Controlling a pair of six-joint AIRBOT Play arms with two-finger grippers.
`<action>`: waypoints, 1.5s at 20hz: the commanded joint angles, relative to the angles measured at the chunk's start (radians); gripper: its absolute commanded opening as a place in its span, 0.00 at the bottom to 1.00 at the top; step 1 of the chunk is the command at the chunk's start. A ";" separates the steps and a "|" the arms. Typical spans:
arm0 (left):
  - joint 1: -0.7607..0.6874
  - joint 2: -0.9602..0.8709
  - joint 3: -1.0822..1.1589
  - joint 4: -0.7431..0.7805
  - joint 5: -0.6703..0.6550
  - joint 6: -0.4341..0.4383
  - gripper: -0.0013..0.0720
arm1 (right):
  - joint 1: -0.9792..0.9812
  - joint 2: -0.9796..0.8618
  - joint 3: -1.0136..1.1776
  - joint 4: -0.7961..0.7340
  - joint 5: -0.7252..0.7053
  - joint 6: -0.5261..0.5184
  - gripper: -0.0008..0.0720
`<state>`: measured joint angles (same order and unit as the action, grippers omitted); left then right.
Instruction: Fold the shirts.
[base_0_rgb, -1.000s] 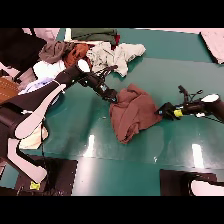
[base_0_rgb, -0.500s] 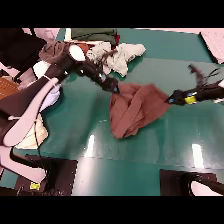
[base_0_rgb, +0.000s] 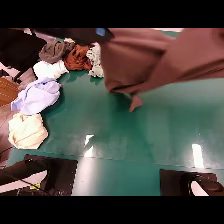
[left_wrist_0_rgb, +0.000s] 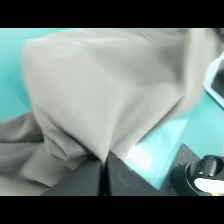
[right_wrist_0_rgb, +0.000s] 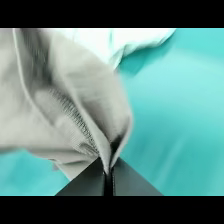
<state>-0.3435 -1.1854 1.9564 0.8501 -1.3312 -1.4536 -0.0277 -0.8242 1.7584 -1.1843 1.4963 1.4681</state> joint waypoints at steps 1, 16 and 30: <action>0.002 0.125 0.048 0.138 -0.022 -0.094 0.05 | -0.001 0.064 0.174 -0.207 0.039 0.022 0.05; 0.002 -0.455 -0.079 0.214 0.235 0.127 0.05 | 0.034 -0.607 -0.111 -0.118 -0.424 0.022 0.06; 0.039 -0.554 0.042 0.432 0.138 0.035 0.98 | -0.054 -0.851 0.117 -0.119 -0.113 0.054 1.00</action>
<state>-0.3271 -1.7512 1.9381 1.1481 -1.0134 -1.3449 -0.0597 -1.6737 1.7752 -1.3128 1.2621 1.5162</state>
